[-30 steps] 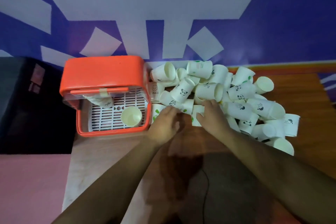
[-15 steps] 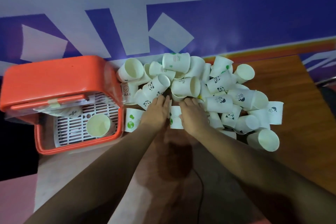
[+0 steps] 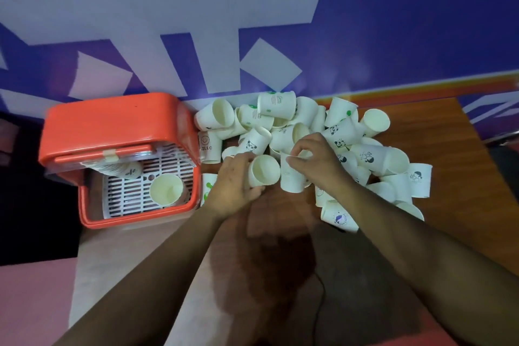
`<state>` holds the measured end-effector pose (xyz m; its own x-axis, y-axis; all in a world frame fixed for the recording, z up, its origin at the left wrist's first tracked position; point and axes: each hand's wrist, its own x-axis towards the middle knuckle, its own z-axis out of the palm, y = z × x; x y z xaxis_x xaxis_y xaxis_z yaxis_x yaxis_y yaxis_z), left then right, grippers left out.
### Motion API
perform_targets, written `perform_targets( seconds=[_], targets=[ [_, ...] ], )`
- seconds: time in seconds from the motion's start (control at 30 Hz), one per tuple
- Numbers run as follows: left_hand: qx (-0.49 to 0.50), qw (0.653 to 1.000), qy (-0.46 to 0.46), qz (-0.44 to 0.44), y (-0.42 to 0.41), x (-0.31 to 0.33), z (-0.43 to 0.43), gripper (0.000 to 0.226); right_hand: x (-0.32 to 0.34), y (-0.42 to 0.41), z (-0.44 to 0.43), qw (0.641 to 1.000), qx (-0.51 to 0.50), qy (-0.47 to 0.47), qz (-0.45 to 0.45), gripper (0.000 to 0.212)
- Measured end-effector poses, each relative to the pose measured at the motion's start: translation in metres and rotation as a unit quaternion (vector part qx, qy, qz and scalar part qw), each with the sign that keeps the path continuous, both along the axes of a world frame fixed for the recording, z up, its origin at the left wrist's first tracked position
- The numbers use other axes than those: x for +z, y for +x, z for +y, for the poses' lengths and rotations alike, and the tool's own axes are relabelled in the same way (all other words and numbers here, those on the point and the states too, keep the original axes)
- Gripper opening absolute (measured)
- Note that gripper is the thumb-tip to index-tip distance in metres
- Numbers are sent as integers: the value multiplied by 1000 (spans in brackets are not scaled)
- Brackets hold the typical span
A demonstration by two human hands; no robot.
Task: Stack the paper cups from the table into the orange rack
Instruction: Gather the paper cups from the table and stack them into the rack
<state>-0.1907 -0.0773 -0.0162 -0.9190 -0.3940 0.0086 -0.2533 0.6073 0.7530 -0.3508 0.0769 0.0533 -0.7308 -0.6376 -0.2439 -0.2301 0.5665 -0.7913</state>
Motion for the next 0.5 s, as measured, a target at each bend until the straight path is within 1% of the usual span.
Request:
perform_targets(
  seconds=[0.03,0.07,0.13,0.23,0.33,0.43,0.5],
  targets=[
    [28,998,54,11,9,10,0,67,9,0,-1,1000,-2,-8,-10,20],
    [54,994,90,29,19,19,-2,65,16,1,-4,1000,1,-13,-14,18],
    [98,986,122,64,42,35,-3,59,27,7,-11,999,16,-12,-25,19],
    [159,965,193,82,83,54,-7,60,38,23,-26,997,44,6,-58,26],
    [219,951,197,98,130,61,-17,66,41,46,-42,994,76,10,-75,28],
    [274,937,185,112,170,61,-38,78,41,71,-60,991,92,5,-101,20],
    [293,931,178,121,183,62,-52,78,40,86,-72,990,103,-4,-95,29]
  ],
)
